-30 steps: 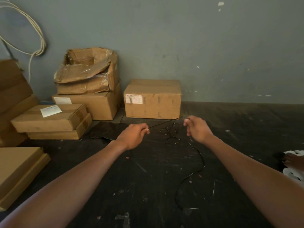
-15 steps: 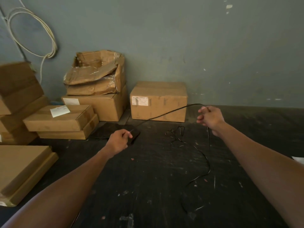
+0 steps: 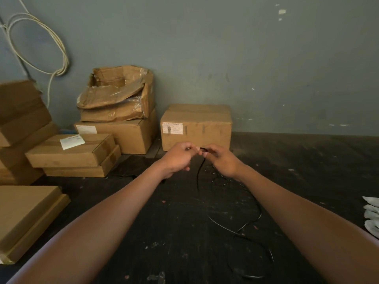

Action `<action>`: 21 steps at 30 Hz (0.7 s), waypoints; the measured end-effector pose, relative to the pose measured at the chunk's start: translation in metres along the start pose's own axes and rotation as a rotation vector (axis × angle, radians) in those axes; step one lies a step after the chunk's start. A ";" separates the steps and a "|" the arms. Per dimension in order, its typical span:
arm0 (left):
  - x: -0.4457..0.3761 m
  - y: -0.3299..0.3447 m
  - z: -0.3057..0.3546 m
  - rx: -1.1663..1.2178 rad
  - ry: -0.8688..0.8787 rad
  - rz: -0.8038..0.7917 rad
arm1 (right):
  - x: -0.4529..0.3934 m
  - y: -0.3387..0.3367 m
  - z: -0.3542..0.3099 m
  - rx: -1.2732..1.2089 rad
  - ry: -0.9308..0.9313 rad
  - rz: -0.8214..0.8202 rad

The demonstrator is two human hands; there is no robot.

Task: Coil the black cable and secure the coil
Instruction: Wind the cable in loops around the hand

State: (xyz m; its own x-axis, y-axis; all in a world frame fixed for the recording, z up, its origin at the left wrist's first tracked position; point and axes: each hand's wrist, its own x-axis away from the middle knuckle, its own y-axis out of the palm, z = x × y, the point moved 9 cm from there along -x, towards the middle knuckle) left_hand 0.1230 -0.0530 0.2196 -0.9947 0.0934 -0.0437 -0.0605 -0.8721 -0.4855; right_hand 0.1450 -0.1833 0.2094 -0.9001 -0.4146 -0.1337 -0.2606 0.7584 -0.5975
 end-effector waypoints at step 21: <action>0.031 0.057 0.055 1.107 -0.117 -0.593 | 0.015 -0.042 -0.020 -0.351 -0.285 0.243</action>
State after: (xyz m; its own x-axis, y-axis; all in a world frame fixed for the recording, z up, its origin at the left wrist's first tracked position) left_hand 0.0844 -0.1262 0.2392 -0.7888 0.6137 0.0349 -0.4802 -0.6506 0.5883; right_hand 0.1353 -0.2109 0.2486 -0.8310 -0.2893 -0.4750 -0.2016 0.9527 -0.2276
